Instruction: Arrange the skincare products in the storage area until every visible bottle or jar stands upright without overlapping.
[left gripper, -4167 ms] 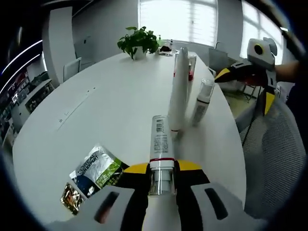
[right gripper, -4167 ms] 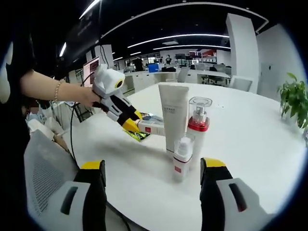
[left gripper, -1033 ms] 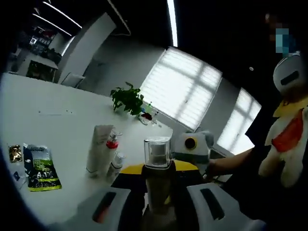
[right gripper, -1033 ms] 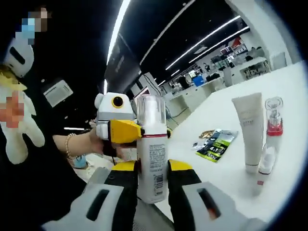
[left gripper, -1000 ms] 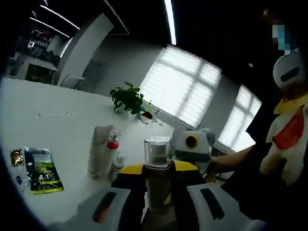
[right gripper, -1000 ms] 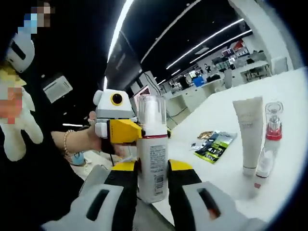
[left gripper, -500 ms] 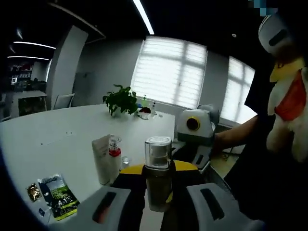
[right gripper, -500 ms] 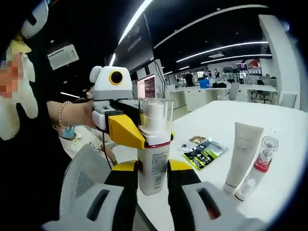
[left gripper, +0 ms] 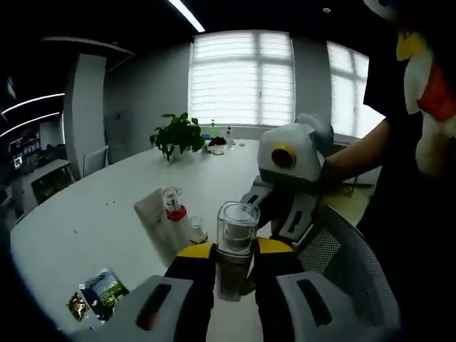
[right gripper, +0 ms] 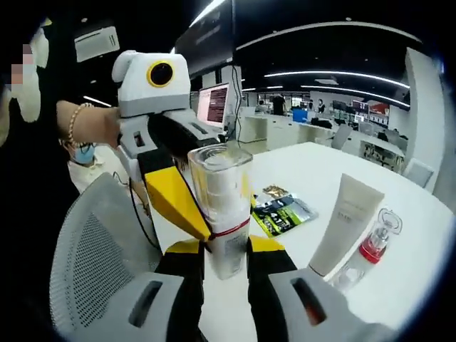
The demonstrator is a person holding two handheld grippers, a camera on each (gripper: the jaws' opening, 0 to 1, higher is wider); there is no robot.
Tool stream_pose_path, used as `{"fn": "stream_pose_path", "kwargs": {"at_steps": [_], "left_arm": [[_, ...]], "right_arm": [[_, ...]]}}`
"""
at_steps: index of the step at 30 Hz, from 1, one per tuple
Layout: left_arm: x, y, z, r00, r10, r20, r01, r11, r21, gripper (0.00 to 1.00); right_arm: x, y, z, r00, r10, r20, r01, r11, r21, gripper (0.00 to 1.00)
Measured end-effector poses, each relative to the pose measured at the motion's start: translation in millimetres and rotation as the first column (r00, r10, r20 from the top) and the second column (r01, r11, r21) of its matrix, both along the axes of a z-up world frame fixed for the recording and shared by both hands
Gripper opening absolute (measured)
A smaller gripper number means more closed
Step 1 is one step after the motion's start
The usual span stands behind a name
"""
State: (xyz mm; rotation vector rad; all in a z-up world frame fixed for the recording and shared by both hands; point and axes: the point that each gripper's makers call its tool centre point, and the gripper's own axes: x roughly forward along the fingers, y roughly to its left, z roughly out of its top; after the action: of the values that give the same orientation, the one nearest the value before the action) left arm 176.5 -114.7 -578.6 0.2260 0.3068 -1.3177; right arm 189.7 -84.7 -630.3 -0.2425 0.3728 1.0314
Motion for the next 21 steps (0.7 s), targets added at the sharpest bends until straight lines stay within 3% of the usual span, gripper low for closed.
{"fn": "stream_pose_path", "kwargs": {"at_steps": [13, 21], "left_arm": [[10.7, -6, -45.3, 0.999, -0.027, -0.037, 0.031, 0.995, 0.097, 0.17], [15.2, -14, -70.5, 0.995, -0.056, -0.078, 0.065, 0.991, 0.12, 0.17]], "right_arm": [[7, -11, -44.3, 0.998, -0.029, -0.048, 0.024, 0.995, -0.096, 0.22], [11, -21, -70.4, 0.992, -0.072, -0.099, 0.057, 0.988, -0.141, 0.22]]}}
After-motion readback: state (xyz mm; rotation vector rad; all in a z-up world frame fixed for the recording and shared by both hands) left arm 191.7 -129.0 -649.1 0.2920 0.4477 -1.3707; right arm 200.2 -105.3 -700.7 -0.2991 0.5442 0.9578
